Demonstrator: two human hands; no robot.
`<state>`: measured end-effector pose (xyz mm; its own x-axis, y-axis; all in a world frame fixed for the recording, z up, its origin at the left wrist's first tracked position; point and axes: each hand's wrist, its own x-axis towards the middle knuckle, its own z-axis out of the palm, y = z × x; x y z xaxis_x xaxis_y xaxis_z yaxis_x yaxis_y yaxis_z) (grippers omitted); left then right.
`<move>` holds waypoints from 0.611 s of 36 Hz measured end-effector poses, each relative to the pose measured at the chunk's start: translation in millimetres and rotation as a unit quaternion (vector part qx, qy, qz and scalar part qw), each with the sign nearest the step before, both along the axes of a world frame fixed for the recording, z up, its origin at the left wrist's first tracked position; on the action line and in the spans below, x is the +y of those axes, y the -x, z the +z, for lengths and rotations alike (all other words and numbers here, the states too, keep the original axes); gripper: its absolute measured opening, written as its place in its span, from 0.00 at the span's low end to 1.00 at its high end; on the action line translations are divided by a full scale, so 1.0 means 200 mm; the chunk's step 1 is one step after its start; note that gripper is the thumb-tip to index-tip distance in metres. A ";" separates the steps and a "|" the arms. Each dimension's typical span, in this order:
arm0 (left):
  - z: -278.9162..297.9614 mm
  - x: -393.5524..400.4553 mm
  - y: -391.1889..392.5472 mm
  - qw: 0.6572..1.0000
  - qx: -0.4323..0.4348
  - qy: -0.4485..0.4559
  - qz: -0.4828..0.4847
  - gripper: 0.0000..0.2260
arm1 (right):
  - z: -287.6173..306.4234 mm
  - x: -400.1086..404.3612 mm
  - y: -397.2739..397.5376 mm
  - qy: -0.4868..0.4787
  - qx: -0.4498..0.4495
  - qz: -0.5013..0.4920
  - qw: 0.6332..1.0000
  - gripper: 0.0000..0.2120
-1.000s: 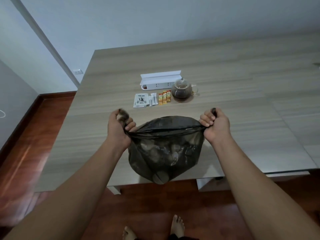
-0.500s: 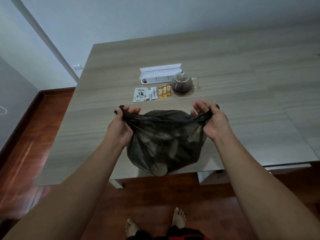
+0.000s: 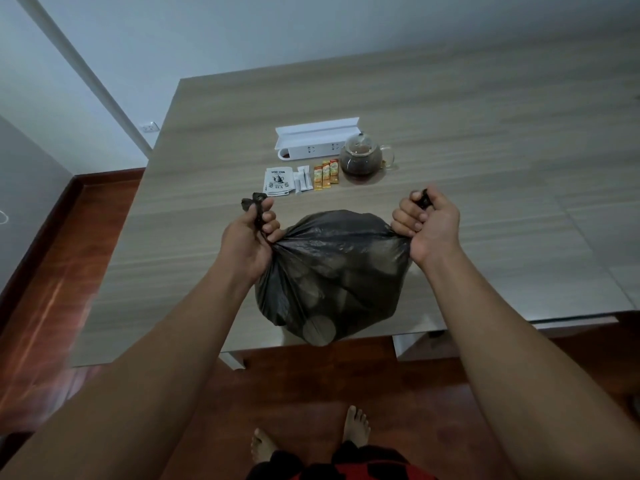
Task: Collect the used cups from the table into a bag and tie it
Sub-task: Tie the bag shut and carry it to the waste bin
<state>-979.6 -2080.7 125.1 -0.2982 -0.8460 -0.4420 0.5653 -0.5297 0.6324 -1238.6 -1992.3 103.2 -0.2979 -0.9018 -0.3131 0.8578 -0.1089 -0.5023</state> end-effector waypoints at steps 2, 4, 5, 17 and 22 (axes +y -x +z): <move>-0.01 0.00 0.01 1.000 0.003 0.003 0.019 0.17 | -0.02 0.01 0.00 -0.004 -0.003 0.003 1.000 0.20; -0.02 0.01 0.01 0.999 0.013 0.003 0.041 0.18 | -0.04 0.01 0.00 -0.016 0.005 0.007 1.000 0.20; -0.03 0.02 0.01 0.999 0.014 0.002 0.050 0.18 | -0.05 0.01 -0.01 -0.026 0.014 0.012 0.999 0.21; -0.11 0.02 0.02 0.993 -0.089 0.061 -0.045 0.20 | -0.08 0.05 -0.07 -0.026 0.131 0.053 0.990 0.13; -0.09 0.04 0.06 0.989 -0.097 0.068 -0.093 0.14 | -0.05 0.07 -0.09 -0.012 0.275 0.095 0.957 0.14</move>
